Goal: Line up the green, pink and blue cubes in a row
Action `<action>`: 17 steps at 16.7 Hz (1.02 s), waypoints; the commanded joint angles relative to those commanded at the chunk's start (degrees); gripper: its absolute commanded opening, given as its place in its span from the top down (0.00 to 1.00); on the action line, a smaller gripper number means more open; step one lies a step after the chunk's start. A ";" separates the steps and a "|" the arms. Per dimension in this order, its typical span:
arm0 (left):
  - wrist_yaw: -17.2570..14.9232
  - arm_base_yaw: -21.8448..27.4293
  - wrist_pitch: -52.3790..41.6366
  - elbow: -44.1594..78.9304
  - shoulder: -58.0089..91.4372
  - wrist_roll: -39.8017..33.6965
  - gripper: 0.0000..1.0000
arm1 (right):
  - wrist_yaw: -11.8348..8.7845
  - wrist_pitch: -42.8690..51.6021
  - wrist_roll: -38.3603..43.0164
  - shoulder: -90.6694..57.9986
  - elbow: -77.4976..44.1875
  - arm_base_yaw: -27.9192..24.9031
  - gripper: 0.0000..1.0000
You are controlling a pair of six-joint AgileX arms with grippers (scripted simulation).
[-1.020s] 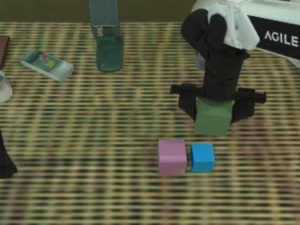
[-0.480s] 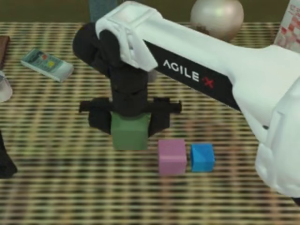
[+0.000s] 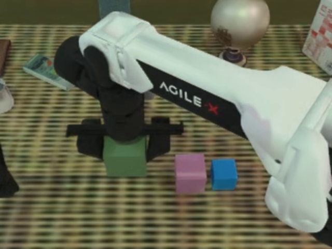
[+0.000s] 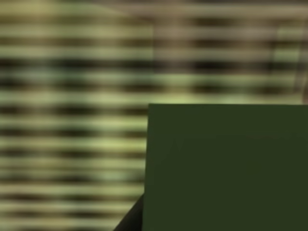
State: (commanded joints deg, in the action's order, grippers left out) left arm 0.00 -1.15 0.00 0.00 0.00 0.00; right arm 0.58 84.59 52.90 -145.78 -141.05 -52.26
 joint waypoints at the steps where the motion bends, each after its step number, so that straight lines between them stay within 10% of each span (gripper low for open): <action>1: 0.00 0.00 0.00 0.00 0.00 0.00 0.00 | 0.01 -0.19 -0.02 0.02 0.19 -0.01 1.00; 14: 0.00 0.00 0.00 0.00 0.00 0.00 0.00 | 0.08 -15.60 0.03 -0.38 15.51 -0.30 1.00; 17: 0.00 0.00 0.00 0.00 0.00 0.00 0.00 | 0.08 -15.60 0.03 -0.38 15.51 -0.30 0.77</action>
State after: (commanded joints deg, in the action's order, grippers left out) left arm 0.00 -1.15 0.00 0.00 0.00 0.00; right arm 0.66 68.98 52.94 -146.16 -125.55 -52.55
